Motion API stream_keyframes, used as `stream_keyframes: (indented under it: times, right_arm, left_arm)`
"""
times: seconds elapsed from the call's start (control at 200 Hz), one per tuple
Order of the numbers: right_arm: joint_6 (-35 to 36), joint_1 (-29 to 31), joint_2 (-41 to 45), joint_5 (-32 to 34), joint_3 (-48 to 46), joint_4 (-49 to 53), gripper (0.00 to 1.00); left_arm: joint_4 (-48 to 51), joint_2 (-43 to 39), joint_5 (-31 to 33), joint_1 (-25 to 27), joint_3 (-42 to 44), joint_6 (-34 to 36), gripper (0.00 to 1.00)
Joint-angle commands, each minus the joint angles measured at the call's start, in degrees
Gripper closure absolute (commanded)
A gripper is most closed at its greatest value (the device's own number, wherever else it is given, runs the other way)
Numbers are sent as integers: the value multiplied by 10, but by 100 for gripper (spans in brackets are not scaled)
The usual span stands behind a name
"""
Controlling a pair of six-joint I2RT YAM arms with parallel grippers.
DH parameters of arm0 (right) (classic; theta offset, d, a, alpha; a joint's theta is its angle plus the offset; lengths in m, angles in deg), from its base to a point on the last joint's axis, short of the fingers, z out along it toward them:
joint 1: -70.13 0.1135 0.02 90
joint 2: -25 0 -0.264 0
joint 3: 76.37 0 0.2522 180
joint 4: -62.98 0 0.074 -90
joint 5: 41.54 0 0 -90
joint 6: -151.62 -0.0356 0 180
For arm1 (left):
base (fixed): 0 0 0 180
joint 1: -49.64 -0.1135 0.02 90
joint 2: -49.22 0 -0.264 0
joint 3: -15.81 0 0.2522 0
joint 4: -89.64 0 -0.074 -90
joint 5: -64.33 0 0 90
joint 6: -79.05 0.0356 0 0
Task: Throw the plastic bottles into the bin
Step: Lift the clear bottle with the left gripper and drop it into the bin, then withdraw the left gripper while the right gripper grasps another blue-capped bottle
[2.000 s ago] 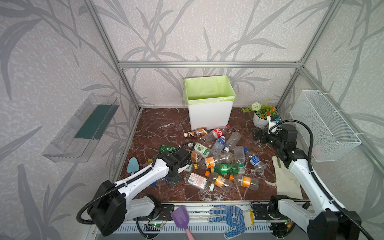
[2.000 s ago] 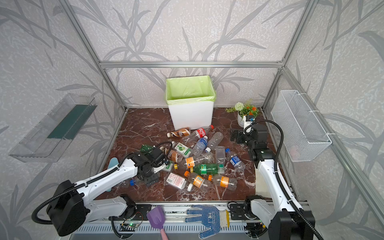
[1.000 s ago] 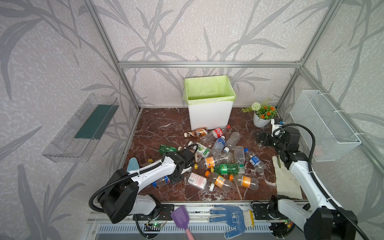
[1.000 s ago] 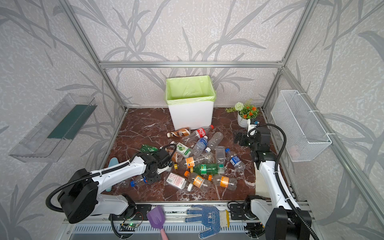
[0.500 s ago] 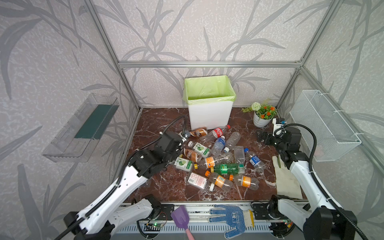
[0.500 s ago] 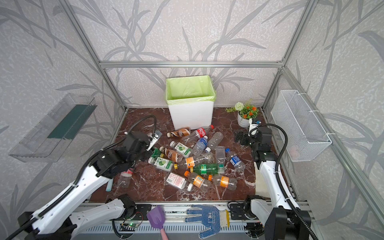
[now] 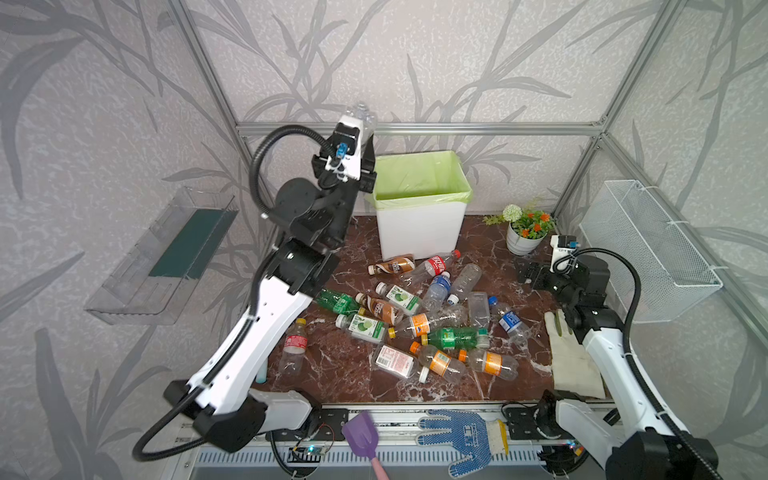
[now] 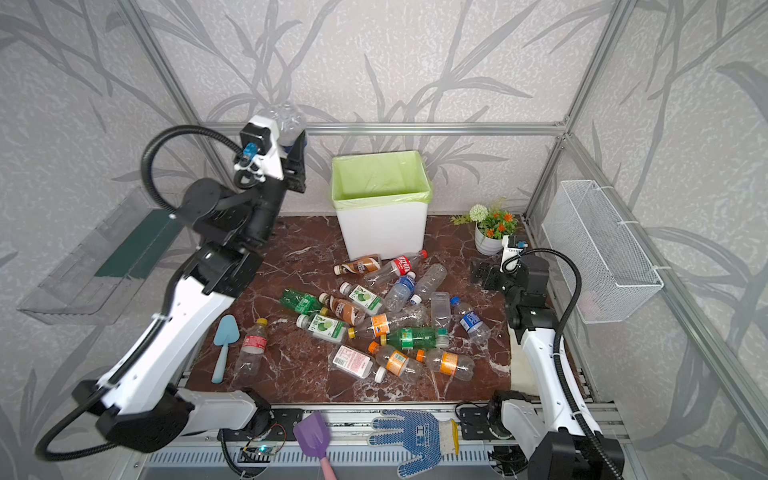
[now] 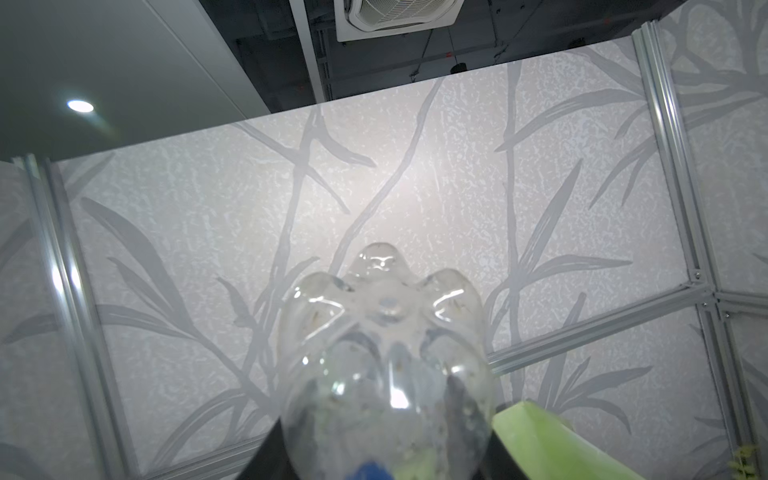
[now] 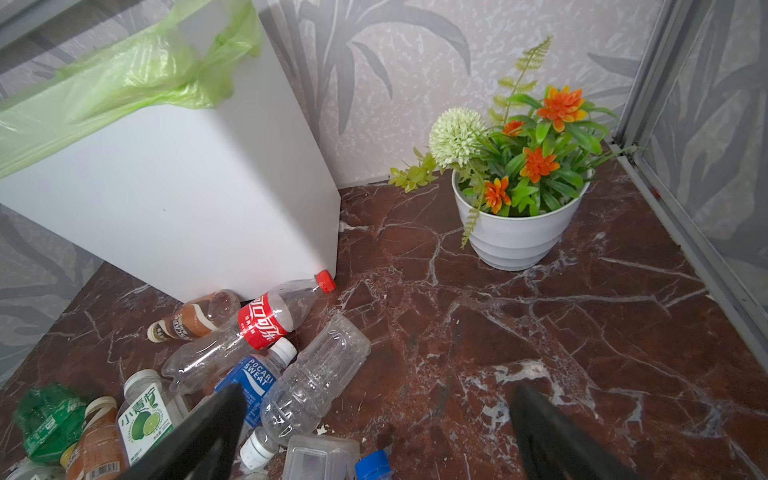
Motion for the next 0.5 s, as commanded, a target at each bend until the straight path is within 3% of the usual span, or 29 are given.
stream_keyframes:
  times: [0.0,0.055,0.145,0.21,0.295,0.495]
  right_arm:
    - [-18,-2,4,-19,1,24,1]
    - [-15,-2,-2,-15,11,50,0]
    - [4,-2,-7,13,30,103,0]
    - [17,-2,-6,36,37,126,0]
    - [25,-2,-7,50,42,143,0]
    - [18,-2,-12,66,42,158,0]
  left_arm:
    - [23,147,-58,-15,-74,-151,55]
    - [54,201,-50,-13,-119,-187,50]
    - [-4,216,-56,-10,-107,-235,23]
    - [-63,206,-59,-7,-93,-235,14]
    - [-44,193,-50,-5,-117,-216,2]
    - [-48,114,-48,-2,-37,-193,1]
